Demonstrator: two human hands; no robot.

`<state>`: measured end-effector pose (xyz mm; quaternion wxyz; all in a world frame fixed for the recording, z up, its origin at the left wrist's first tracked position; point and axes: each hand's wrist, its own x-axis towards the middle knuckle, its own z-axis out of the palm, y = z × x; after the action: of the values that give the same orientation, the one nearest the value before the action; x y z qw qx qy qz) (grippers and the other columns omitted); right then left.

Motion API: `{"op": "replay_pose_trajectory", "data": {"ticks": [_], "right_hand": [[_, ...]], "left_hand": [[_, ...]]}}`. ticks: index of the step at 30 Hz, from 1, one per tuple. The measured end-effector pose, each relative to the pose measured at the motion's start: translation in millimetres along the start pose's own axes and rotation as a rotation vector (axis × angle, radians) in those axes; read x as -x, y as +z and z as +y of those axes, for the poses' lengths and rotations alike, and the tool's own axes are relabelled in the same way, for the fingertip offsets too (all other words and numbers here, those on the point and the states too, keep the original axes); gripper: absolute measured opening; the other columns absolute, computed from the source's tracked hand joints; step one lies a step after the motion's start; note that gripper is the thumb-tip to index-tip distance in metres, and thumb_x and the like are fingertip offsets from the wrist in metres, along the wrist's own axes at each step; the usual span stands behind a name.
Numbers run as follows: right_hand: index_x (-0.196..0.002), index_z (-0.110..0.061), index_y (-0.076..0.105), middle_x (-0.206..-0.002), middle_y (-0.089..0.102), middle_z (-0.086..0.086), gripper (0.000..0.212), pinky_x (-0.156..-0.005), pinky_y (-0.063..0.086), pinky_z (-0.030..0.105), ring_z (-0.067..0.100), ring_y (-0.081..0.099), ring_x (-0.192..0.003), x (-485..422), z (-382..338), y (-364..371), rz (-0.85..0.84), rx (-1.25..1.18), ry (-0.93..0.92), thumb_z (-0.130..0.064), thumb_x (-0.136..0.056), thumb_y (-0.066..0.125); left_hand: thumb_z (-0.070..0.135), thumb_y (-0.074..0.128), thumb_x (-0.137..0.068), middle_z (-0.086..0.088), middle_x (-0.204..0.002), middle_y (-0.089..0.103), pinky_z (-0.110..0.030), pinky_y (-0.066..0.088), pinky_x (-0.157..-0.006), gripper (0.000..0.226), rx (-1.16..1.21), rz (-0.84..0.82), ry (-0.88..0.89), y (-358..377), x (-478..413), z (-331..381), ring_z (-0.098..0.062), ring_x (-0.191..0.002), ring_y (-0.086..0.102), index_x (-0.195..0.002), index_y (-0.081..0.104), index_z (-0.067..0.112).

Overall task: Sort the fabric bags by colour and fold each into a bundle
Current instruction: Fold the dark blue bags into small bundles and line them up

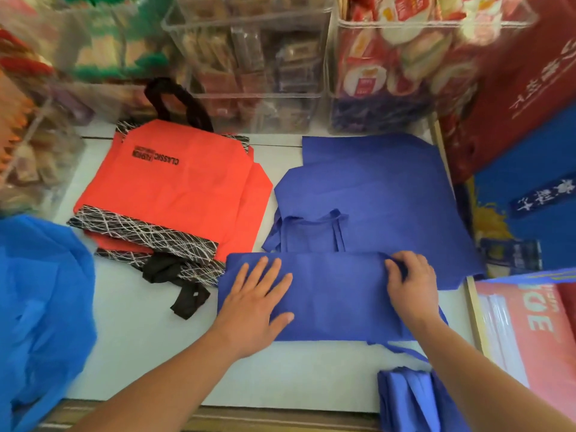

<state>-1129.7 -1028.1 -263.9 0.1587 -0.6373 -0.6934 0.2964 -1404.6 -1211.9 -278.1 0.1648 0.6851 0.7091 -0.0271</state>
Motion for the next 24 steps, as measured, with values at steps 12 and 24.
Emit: {"op": "replay_pose_trajectory", "data": {"ticks": [12, 24], "right_hand": [[-0.158, -0.039, 0.036, -0.170, 0.024, 0.004, 0.066, -0.124, 0.015, 0.061, 0.038, 0.015, -0.157, 32, 23, 38, -0.143, 0.626, -0.537, -0.067, -0.098, 0.035], [-0.158, -0.046, 0.029, -0.172, 0.015, 0.004, 0.064, -0.124, 0.005, 0.062, 0.035, 0.005, -0.159, 26, 28, 40, -0.160, 0.536, -0.514, -0.065, -0.097, 0.038]], "left_hand": [[0.077, 0.026, -0.099, 0.004, -0.173, -0.008, -0.059, -0.001, -0.125, 0.080, 0.022, 0.040, -0.069, 35, -13, 5, -0.026, -0.159, -0.012, -0.164, 0.005, 0.035], [0.086, 0.038, -0.088, 0.007, -0.173, -0.003, -0.060, 0.001, -0.125, 0.084, 0.018, 0.034, 0.094, 37, 3, -5, -0.023, -0.159, -0.009, -0.161, 0.016, 0.048]]}}
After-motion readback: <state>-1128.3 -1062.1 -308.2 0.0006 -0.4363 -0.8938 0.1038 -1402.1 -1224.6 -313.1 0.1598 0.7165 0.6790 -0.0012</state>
